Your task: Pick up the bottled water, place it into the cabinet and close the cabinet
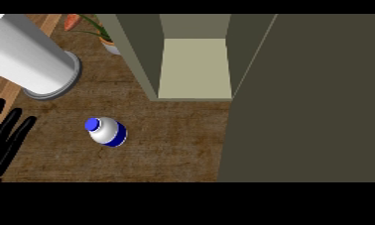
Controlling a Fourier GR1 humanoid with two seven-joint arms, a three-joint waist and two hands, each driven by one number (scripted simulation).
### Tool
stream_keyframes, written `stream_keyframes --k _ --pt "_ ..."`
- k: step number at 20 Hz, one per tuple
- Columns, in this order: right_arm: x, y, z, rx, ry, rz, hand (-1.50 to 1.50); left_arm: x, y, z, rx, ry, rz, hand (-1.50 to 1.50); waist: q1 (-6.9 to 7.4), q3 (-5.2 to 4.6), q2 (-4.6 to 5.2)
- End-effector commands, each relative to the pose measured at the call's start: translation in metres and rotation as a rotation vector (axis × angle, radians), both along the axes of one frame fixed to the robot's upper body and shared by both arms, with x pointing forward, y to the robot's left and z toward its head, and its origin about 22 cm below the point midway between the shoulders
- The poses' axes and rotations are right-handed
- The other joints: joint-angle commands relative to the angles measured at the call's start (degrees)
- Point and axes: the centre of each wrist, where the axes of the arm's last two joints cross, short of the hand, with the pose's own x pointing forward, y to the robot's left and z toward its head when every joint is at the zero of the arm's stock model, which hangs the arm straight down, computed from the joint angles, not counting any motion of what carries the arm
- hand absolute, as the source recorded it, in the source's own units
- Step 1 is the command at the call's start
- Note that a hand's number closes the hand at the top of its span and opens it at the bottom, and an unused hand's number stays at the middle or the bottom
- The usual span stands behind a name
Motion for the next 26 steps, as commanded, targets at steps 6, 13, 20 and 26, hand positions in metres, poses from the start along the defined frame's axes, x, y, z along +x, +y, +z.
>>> stream_keyframes --k 6,13,20,26 --pt "-0.038 -0.016 0.026 -0.006 -0.058 -0.024 -1.50 0.013 -0.004 0.005 0.064 -0.058 0.034 -1.50 -0.62 0.02 0.15" --pt "-0.040 0.002 0.026 -0.003 -0.049 0.003 -1.50 0.043 0.015 -0.031 0.077 0.010 0.076 -1.50 -1.07 -0.07 0.11" --pt "-0.036 -0.008 0.029 -0.012 -0.040 -0.009 -1.50 0.061 -0.002 -0.062 0.140 0.034 0.101 -1.50 -0.63 -0.01 0.19" --pt "-0.024 0.003 0.027 -0.008 -0.058 0.010 -1.50 0.089 0.014 -0.110 0.176 0.075 0.084 -1.50 -0.73 -0.05 0.28"
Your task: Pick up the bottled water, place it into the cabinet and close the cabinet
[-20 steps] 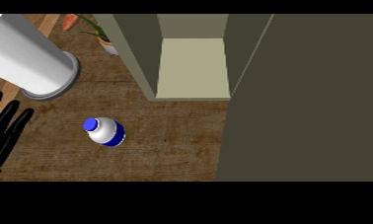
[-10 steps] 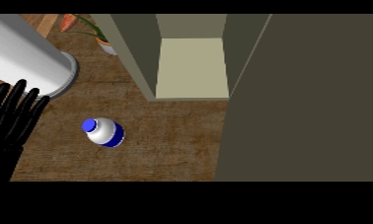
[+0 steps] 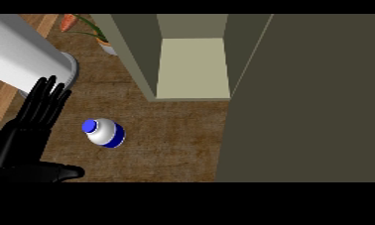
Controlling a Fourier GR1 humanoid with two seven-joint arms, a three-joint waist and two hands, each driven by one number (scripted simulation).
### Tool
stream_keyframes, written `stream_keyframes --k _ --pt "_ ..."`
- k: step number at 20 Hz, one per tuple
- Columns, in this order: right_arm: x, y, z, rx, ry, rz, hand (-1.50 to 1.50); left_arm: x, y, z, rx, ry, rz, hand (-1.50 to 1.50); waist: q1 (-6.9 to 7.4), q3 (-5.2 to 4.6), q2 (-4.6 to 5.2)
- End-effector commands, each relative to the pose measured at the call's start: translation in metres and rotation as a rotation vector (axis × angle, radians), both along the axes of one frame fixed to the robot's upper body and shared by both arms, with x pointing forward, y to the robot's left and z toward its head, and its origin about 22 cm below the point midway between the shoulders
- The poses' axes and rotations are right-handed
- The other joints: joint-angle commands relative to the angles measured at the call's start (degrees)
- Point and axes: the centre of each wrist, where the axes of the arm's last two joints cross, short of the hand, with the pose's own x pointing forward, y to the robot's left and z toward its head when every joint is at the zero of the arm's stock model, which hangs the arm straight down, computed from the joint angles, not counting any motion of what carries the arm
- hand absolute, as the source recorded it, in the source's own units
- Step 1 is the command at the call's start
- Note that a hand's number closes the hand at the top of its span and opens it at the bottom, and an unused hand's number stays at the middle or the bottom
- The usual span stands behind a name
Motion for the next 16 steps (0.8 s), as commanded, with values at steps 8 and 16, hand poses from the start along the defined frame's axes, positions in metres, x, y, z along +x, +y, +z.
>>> stream_keyframes --k 8,16 --pt "-0.033 -0.013 0.029 0.004 -0.070 -0.017 -1.50 0.015 0.020 -0.078 0.012 0.052 0.012 -1.50 0.09 0.02 0.02" --pt "-0.035 -0.009 0.030 0.007 -0.077 -0.013 -1.50 0.019 0.015 -0.125 0.007 0.098 0.019 -1.50 0.05 0.00 -0.01"
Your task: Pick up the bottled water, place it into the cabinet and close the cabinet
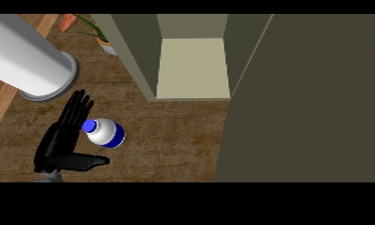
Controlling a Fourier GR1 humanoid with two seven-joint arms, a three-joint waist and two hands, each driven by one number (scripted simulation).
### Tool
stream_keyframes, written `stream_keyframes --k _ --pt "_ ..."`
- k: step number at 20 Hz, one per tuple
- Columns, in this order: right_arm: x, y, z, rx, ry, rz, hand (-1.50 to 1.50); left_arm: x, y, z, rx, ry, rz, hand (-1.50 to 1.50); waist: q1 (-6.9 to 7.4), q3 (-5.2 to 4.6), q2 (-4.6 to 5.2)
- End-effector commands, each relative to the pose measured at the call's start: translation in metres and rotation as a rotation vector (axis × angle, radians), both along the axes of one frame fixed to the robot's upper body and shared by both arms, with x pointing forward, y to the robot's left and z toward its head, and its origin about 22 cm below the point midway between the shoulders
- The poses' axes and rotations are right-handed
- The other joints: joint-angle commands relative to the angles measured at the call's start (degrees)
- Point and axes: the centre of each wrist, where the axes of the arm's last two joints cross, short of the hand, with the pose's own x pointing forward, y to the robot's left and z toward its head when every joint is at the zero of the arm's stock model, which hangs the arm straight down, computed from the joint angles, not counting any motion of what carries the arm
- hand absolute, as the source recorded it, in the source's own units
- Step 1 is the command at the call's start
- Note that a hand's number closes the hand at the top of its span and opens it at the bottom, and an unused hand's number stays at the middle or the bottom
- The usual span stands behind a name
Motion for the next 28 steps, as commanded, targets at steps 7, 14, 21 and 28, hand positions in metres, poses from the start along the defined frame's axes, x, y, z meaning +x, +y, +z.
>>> stream_keyframes --k 7,14,21,28 --pt "-0.041 -0.010 0.024 0.022 -0.061 -0.005 -1.50 -0.025 0.011 -0.058 0.025 0.020 0.033 -1.50 0.00 -0.02 -0.07" --pt "-0.039 -0.002 0.015 0.018 -0.045 -0.007 -1.50 -0.002 0.001 -0.082 0.000 0.034 0.013 -1.50 -0.48 -0.03 0.01" --pt "-0.037 -0.017 0.027 -0.010 -0.065 0.005 -1.50 -0.013 -0.010 -0.102 -0.094 0.024 -0.004 -1.50 -0.31 -0.02 0.10" --pt "-0.036 -0.014 0.018 0.021 -0.063 -0.036 -1.50 0.036 0.000 -0.079 -0.125 0.016 0.017 -1.50 -0.57 0.00 0.10"
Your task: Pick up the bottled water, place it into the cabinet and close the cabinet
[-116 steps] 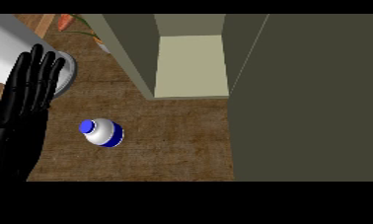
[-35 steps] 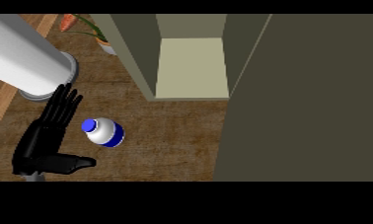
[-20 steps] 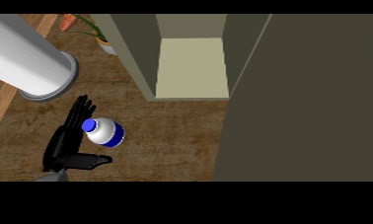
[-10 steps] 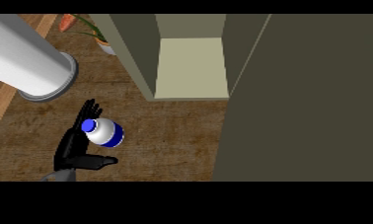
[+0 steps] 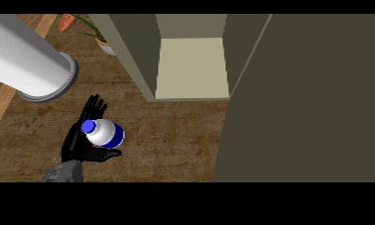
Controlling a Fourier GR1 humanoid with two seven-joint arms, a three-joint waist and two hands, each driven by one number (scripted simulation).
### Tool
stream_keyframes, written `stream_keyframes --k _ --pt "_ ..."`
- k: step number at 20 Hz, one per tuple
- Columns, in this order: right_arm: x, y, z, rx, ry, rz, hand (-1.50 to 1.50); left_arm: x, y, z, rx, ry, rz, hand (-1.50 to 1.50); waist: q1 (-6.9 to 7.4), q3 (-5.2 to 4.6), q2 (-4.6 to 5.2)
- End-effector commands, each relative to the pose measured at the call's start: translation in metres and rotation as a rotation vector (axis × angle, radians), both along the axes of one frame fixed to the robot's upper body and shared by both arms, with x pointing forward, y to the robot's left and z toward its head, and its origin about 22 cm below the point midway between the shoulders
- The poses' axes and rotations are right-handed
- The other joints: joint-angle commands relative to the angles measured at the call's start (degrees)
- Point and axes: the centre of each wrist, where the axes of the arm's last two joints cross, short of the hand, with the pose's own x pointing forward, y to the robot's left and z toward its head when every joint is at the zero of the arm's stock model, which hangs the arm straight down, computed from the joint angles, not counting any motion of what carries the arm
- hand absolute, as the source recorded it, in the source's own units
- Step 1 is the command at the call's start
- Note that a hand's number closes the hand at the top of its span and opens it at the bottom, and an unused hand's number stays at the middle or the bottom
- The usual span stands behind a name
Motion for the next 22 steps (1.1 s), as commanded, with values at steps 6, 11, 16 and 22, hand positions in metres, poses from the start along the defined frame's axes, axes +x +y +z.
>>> stream_keyframes --k 6,11,16,22 --pt "-0.026 -0.022 0.014 0.012 -0.066 -0.024 -1.50 0.000 -0.012 -0.012 -0.101 -0.008 -0.029 -1.50 0.17 0.04 0.08" --pt "-0.029 -0.017 0.008 0.027 -0.059 -0.033 -1.50 0.003 -0.038 -0.018 -0.173 0.017 -0.132 1.50 -0.05 0.03 -0.03" --pt "-0.022 -0.029 0.011 0.005 -0.056 -0.045 -1.50 0.017 -0.040 -0.008 -0.094 -0.081 -0.127 1.50 0.21 0.04 0.07" --pt "-0.015 -0.034 -0.008 -0.012 -0.064 -0.059 -1.50 0.029 -0.049 -0.001 0.023 -0.173 -0.092 1.50 0.22 0.06 0.09"
